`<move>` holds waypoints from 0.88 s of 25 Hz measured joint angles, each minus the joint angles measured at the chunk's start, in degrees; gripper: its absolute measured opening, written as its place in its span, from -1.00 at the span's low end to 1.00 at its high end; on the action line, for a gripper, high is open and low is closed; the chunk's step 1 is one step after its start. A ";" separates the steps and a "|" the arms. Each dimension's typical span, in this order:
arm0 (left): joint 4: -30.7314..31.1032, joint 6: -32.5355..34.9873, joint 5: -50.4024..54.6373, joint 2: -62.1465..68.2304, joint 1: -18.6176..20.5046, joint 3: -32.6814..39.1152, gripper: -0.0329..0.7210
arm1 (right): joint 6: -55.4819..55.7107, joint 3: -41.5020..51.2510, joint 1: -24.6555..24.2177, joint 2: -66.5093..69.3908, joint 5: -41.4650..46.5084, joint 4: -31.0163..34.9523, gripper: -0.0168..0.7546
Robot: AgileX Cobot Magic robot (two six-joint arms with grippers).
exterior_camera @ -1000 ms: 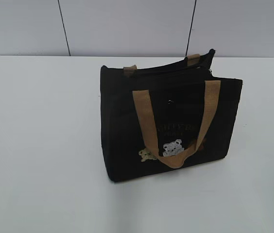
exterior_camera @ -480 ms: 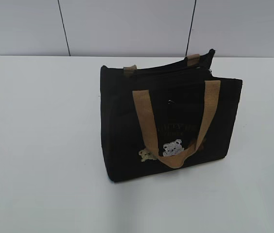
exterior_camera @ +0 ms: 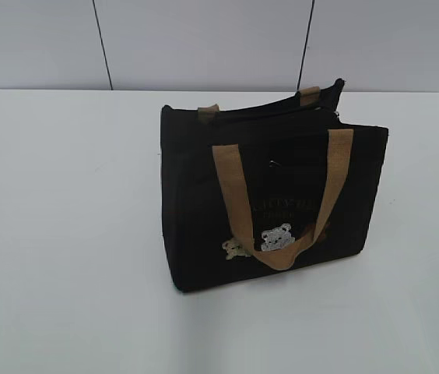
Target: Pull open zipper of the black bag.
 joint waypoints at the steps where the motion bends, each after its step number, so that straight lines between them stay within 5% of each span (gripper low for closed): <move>1: 0.00 0.00 0.00 0.00 0.00 0.00 -0.09 | 0.00 0.00 0.00 0.00 0.00 0.00 0.34; 22: 0.00 0.00 0.00 0.00 0.00 0.00 -0.09 | -8.17 0.00 0.00 0.00 0.00 4.29 0.34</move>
